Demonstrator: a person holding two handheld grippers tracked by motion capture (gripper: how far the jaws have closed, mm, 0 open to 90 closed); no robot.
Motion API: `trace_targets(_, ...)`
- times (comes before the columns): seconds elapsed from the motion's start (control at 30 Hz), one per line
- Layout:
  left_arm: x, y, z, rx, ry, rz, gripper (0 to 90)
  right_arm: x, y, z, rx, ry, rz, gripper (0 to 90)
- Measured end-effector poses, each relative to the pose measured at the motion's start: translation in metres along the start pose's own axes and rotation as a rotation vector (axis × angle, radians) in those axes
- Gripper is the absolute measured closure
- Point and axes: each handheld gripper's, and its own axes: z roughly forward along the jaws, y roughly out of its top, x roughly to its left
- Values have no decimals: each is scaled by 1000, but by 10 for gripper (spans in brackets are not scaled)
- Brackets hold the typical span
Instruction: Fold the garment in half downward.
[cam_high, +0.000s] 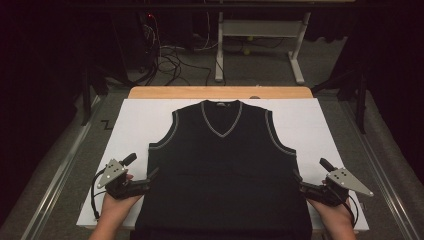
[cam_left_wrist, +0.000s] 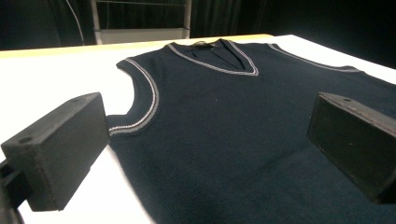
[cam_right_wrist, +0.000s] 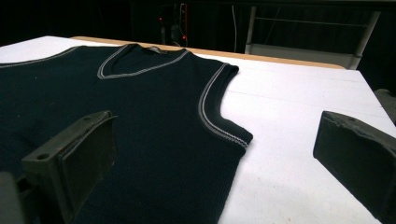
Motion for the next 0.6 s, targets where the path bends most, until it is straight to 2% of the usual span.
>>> trace_targets(0.3,0,0,2,-12,-2,-24,0,-1,0,0,10,9,5,4)
trace_targets(0.43,1,1,1,10,11,-31,0,0,0,0,14,4,1,10)
trace_targets(0.47,2,2,1,31,27,-32,0,0,1,0,19,5,0,17)
trace_targets(0.6,4,3,1,56,48,-39,0,1,1,0,29,6,-9,31)
